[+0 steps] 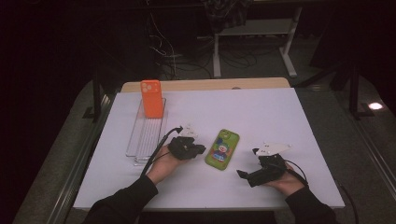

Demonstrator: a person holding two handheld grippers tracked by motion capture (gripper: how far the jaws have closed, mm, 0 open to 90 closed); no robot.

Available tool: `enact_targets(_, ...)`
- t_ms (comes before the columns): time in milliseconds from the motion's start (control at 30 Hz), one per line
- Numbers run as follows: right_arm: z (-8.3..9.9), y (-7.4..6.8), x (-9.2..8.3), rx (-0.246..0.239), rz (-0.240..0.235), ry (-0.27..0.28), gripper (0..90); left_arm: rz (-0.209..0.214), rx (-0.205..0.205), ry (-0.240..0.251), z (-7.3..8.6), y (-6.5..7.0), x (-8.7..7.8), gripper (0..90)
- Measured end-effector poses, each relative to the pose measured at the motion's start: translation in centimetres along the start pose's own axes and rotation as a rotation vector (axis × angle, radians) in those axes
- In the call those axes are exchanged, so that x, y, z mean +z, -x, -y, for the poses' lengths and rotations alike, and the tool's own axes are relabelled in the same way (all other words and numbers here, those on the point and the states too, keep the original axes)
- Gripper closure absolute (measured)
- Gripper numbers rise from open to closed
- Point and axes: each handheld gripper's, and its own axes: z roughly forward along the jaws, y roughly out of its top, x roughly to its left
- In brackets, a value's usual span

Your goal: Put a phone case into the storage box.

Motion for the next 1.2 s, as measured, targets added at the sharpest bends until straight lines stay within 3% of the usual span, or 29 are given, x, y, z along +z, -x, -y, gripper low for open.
enact_targets(100, 0.0, 0.0, 0.0, 0.001, 0.001, -0.001, 0.0, 0.001, 0.012, -0.031, 0.1, -0.1, 0.4, 89.9)
enact_targets(300, 0.0, 0.0, 0.0, 0.001, 0.002, 0.001, 0.0, 0.01, 0.019, -0.05, 0.1, 0.4, 0.9, 89.9)
enact_targets(433, 0.0, 0.0, -0.1, 0.001, 0.002, 0.003, 0.0, 0.02, 0.005, -0.041, 0.2, 1.0, 1.5, 90.0)
enact_targets(567, 0.0, 0.0, -0.1, 0.001, 0.001, 0.008, 0.0, 0.036, 0.021, -0.03, -0.1, 1.8, 2.0, 90.0)
enact_targets(900, -0.1, 0.1, -0.3, -0.003, 0.002, 0.015, 0.0, 0.08, 0.133, -0.061, -2.0, 4.4, 4.3, 90.0)
enact_targets(967, -0.1, 0.0, -0.3, -0.001, 0.001, 0.014, 0.0, 0.088, 0.145, -0.061, -2.4, 4.8, 4.8, 90.0)
enact_targets(1067, -0.1, 0.0, -0.4, -0.001, 0.002, 0.014, 0.0, 0.106, 0.124, -0.037, -2.9, 5.4, 5.7, 90.0)
enact_targets(1100, -0.1, 0.0, -0.4, -0.001, 0.002, 0.013, 0.0, 0.105, 0.149, -0.054, -3.1, 5.4, 5.8, 90.0)
enact_targets(1133, -0.1, 0.0, -0.4, 0.002, 0.002, 0.012, 0.0, 0.109, 0.135, -0.039, -3.2, 5.7, 6.0, 90.0)
enact_targets(1200, -0.1, 0.0, -0.4, 0.003, 0.003, 0.011, 0.0, 0.106, 0.161, -0.048, -3.3, 5.7, 6.0, 90.0)
